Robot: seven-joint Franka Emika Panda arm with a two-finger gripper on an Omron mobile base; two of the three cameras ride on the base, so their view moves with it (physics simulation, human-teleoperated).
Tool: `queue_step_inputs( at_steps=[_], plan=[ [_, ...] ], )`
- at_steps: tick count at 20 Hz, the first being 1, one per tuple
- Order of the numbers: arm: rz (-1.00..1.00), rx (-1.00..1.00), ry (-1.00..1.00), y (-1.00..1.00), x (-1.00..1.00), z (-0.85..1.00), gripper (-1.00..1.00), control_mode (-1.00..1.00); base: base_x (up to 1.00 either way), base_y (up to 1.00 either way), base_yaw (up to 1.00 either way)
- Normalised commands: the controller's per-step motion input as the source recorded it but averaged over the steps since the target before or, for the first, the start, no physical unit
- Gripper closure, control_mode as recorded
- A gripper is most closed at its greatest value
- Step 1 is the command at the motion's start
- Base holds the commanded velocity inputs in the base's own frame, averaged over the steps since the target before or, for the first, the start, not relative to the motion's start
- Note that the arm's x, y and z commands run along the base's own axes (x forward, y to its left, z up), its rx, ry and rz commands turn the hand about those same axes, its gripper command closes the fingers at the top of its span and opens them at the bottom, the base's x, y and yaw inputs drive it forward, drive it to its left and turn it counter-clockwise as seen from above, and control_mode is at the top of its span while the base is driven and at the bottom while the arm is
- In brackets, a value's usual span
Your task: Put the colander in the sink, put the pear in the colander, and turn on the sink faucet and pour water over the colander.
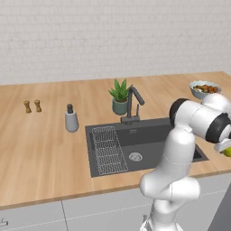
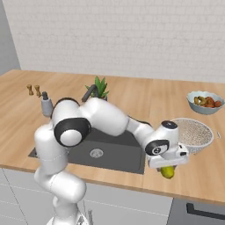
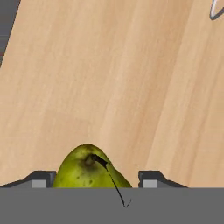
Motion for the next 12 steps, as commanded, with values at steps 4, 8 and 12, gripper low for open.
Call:
queue_step_inputs(
  at_steps=[4, 8, 12],
  plan=[
    [0.0, 0.13, -0.24, -0.04, -0.25, 0.72, 1.0, -1.0, 0.0, 0.0, 0.0],
    [0.0, 0.06, -0.12, -0.02, -0.06, 0.83, 1.0, -1.0, 0.0, 0.0, 0.0],
    [-0.02, 0.03, -0.01, 0.0, -0.03, 0.91, 1.0, -1.0, 0.0, 0.0, 0.0]
  ],
)
